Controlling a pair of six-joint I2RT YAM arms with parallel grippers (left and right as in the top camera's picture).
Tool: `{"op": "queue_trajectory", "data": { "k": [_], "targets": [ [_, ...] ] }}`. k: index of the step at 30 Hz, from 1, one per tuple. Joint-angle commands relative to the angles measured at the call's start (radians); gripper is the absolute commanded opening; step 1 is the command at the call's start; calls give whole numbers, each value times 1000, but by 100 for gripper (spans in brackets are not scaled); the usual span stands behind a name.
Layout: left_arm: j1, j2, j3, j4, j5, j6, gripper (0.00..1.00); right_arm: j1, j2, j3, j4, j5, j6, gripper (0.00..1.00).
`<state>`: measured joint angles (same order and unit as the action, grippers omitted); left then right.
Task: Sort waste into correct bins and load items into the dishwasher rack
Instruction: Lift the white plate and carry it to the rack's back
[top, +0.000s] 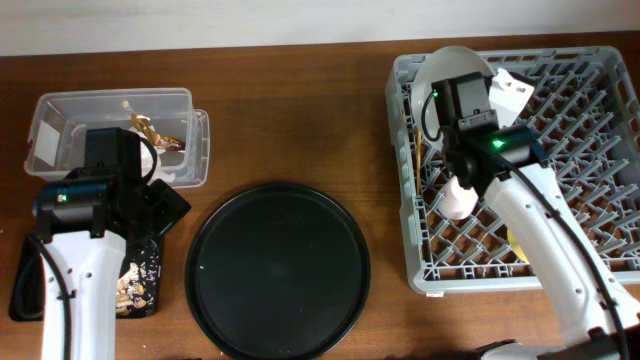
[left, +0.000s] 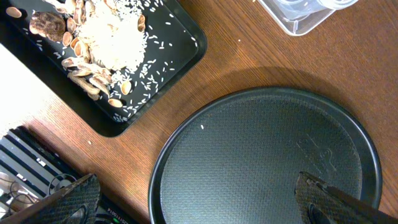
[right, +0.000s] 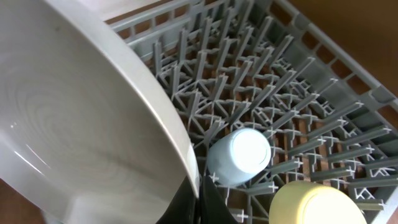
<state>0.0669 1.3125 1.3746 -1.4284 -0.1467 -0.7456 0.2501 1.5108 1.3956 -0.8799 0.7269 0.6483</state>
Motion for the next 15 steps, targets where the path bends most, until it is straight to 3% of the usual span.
{"op": "queue_trajectory", "data": {
  "k": [1, 15],
  "targets": [
    [3, -10, 8, -1, -4, -2, 99, -3, 43, 0, 40, 98, 91, 4],
    [3, -10, 8, -1, -4, -2, 99, 47, 246, 0, 167, 98, 94, 4]
  ]
}}
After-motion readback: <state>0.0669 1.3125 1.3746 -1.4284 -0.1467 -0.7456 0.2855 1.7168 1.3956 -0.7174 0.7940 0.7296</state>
